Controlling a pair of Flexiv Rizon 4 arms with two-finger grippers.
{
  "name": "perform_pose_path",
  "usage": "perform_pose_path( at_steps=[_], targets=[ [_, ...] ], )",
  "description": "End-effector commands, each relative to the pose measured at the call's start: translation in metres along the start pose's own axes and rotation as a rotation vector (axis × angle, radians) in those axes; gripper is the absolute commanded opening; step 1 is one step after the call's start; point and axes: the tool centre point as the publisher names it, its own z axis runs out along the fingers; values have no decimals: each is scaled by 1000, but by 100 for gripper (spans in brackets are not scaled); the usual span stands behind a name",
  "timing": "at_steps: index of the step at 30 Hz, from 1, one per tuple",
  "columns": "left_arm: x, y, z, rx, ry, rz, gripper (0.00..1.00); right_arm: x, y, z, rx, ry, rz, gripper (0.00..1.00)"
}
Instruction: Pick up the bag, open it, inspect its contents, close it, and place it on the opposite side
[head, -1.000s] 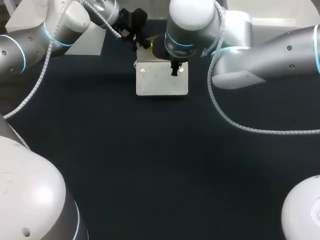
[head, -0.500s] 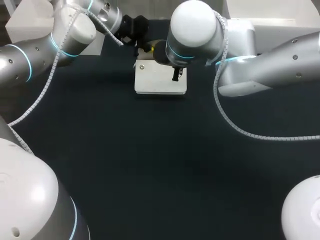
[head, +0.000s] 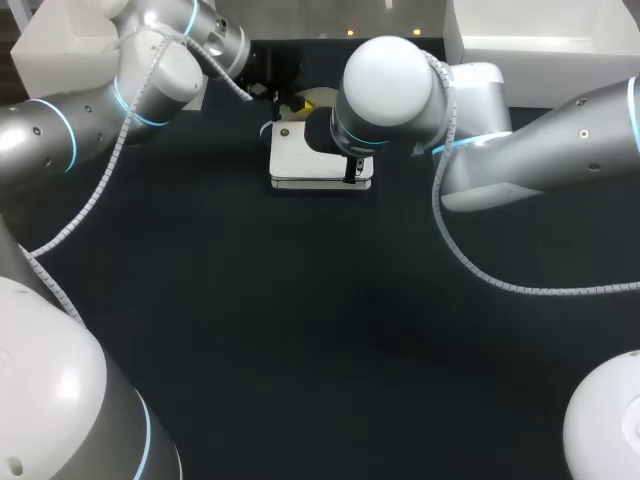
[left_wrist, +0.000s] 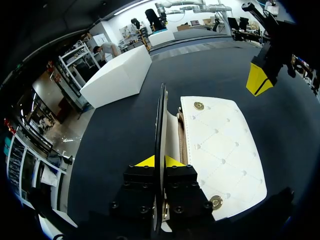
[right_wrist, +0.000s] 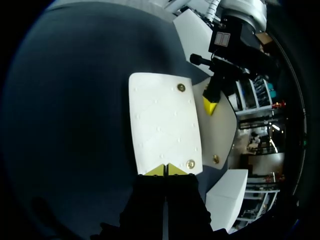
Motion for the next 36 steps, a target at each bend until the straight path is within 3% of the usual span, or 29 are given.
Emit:
perform_pose_path(
  at_steps=[1,6,14,22,25,27,33,36],
  targets=[
    [-3,1,1,4,4,1,0,0,2,0,4,-1,0,0],
    [-2,3,8,33,-11,38,0,4,5,0,8,-28,-16,0],
    [-1,27,25,22,-22,48,0,26,3,8,9,-79,-26,0],
    [3,29,31,23,-2,68,0,37,7,20,13,-92,-77,0],
    [5,29,31,24,2,72,0,39,7,24,15,-89,-88,27],
    [6,29,31,27,8,76,0,40,6,27,16,-87,-97,36],
    [11,28,31,23,24,86,0,39,1,36,46,-82,-101,42],
    [13,28,31,25,29,86,0,38,-4,42,66,-79,-104,39]
  ],
)
